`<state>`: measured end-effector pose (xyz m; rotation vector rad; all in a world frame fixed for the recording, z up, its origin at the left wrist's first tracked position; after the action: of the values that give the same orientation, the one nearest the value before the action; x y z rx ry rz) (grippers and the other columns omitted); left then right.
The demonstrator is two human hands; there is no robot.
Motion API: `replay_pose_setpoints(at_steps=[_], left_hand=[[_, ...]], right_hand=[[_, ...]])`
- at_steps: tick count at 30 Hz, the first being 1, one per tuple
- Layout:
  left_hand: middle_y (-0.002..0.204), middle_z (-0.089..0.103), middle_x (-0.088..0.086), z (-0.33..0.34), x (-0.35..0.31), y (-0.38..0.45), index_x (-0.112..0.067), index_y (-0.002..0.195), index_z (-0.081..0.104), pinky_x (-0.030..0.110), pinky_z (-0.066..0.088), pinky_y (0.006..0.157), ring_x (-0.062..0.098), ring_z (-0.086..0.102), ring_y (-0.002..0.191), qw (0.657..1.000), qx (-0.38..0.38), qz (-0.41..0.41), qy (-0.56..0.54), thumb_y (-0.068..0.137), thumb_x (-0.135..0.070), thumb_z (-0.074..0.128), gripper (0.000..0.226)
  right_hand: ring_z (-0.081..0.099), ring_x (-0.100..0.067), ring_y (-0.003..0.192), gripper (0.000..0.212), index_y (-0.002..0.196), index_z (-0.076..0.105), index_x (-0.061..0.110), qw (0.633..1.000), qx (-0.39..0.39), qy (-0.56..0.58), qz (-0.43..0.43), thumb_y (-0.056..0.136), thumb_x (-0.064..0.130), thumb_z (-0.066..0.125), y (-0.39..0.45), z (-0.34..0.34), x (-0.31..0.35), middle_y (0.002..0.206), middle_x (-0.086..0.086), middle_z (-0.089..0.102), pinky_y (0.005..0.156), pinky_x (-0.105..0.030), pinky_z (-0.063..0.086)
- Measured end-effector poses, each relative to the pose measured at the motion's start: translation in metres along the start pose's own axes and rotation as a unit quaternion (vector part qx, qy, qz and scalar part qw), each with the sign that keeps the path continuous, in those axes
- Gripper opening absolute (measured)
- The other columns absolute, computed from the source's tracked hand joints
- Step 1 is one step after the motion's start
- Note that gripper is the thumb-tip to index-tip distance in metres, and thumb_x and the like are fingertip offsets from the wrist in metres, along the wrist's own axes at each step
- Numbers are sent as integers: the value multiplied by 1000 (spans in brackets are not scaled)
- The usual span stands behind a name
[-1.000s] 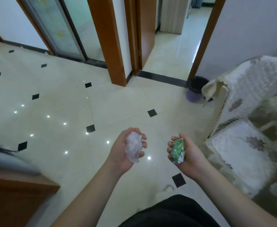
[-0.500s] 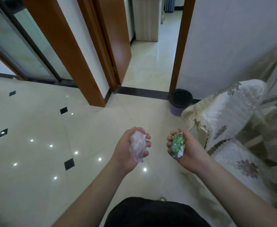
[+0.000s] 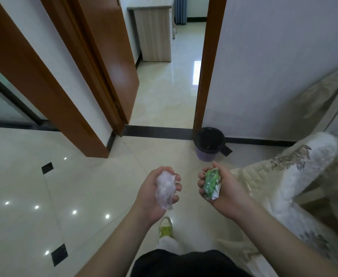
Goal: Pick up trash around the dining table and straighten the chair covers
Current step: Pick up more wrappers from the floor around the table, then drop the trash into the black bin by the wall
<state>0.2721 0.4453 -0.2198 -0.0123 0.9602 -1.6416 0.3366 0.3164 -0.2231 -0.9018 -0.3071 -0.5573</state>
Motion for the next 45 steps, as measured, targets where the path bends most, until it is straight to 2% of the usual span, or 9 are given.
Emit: replay_pose_setpoints(at_steps=[4, 9, 13, 18, 22, 27, 31, 38, 45], left_hand=[[72, 52, 6, 9, -70, 47, -13, 70, 63, 19, 37, 44, 16, 48, 58, 998, -12, -1, 54, 76, -27, 57, 16], [73, 57, 7, 38, -135, 116, -12, 71, 67, 24, 38, 51, 17, 51, 61, 991, 1, -23, 132, 91, -28, 48, 32], [74, 58, 7, 69, -152, 167, -11, 79, 60, 24, 39, 50, 17, 53, 60, 988, 24, -55, 145, 88, -26, 51, 19], [78, 58, 10, 102, -149, 231, -10, 77, 64, 22, 43, 43, 19, 55, 61, 983, 44, -113, 138, 77, -25, 61, 16], [80, 59, 9, 129, -150, 289, -10, 77, 65, 23, 43, 43, 18, 56, 61, 975, 36, -139, 172, 87, -25, 56, 20], [89, 59, 9, 161, -163, 351, -8, 100, 60, 27, 43, 71, 19, 54, 74, 950, -15, -135, 280, 89, -27, 57, 22], [83, 61, 6, 197, -184, 393, -13, 88, 62, 23, 43, 49, 15, 54, 67, 952, 12, -105, 287, 79, -29, 62, 19], [81, 58, 11, 214, -203, 456, -6, 81, 61, 27, 39, 58, 18, 50, 65, 938, -33, -133, 320, 95, -20, 51, 22], [74, 59, 4, 218, -208, 528, -14, 79, 63, 19, 38, 37, 10, 49, 53, 934, 7, -195, 299, 90, -22, 60, 13]], right_hand=[[54, -14, 54, 29, 76, 57, 15, 999, -37, 5, -24, 93, 36, 47, 50, 27, 36, 67, -3, 57, 48, -23, 45], [54, -14, 54, 29, 74, 59, 16, 994, -74, 55, -56, 92, 37, 47, 94, 36, 78, 67, -2, 56, 47, -22, 45], [53, -14, 54, 30, 71, 59, 18, 988, -93, 96, -84, 91, 37, 48, 117, 34, 108, 67, -2, 56, 48, -22, 44], [51, -15, 55, 32, 72, 57, 16, 977, -106, 153, -109, 93, 38, 48, 148, 19, 156, 70, -5, 57, 48, -23, 47], [52, -15, 54, 41, 68, 59, 15, 976, -130, 133, -114, 96, 40, 43, 180, 4, 206, 68, -5, 58, 52, -25, 45], [56, -16, 58, 33, 78, 56, 14, 973, -136, 148, -113, 96, 39, 45, 212, -6, 274, 69, -5, 60, 59, -27, 45], [58, -15, 60, 33, 78, 58, 16, 979, -120, 127, -105, 94, 43, 48, 246, -9, 317, 74, -4, 63, 62, -28, 47], [61, -14, 64, 44, 89, 61, 14, 972, -133, 155, -111, 92, 55, 46, 293, -14, 353, 79, -5, 65, 57, -26, 49], [63, -14, 63, 47, 90, 61, 13, 958, -188, 185, -115, 95, 54, 40, 340, -27, 367, 76, -5, 67, 66, -27, 48]])
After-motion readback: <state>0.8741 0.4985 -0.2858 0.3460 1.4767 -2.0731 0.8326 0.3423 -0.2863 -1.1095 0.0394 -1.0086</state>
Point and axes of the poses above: each hand's wrist, its own y-axis towards the middle knuckle, its own z-axis out of the palm, x = y × z, the point moved 7 cm from there along y, towards the middle knuckle
